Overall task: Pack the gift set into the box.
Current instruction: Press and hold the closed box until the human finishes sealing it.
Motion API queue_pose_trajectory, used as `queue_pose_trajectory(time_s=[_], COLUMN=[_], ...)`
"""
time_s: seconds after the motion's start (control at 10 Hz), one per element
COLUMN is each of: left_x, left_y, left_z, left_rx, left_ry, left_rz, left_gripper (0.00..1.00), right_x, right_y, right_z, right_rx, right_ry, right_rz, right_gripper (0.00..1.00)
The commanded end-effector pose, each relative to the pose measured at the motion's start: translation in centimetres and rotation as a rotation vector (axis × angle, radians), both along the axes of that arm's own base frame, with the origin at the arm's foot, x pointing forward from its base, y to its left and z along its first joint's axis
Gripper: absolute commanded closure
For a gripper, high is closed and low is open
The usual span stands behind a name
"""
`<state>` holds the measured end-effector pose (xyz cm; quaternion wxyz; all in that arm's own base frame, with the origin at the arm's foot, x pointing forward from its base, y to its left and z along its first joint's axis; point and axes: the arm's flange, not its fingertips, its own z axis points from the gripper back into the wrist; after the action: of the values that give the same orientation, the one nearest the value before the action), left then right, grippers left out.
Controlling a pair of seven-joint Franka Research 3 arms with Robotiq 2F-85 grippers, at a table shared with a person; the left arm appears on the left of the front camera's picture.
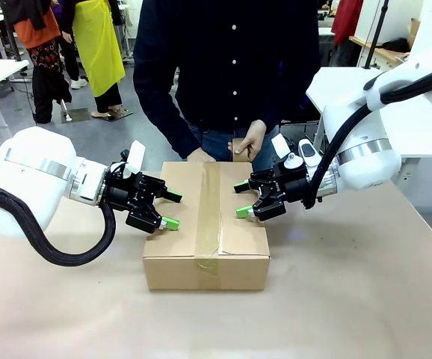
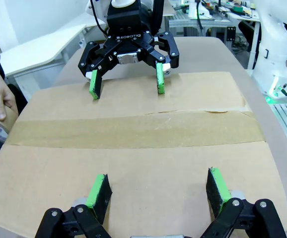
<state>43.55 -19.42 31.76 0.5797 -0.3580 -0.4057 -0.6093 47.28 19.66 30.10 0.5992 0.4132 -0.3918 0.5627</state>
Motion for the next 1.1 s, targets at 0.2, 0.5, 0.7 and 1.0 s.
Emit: queue_pose_trajectory(time_s=[0.2, 0.5, 0.7, 1.0], left_x=[-0.1, 0.0, -2.3, -6.4], left_y=[0.1, 0.0, 6.1, 19.2], left_z=[-0.2, 0.0, 6.5, 4.7], left_rx=[0.007, 0.0, -0.135, -0.329], left_ry=[0.001, 0.0, 0.059, 0.059], left_rz=[0.003, 0.0, -0.071, 0.151], left_gripper=[0.0, 0.0, 0.0, 0.0], right_x=[-0.1, 0.0, -3.4, -10.6], right_y=[0.1, 0.0, -7.4, -23.7], right_z=[-0.1, 0.0, 7.0, 4.7], right_rx=[-0.01, 0.0, 0.203, 0.562], right_ry=[-0.001, 0.0, 0.007, 0.153], right_rz=[0.006, 0.0, -0.102, -0.56], right_gripper=[0.0, 0.0, 0.0, 0.0])
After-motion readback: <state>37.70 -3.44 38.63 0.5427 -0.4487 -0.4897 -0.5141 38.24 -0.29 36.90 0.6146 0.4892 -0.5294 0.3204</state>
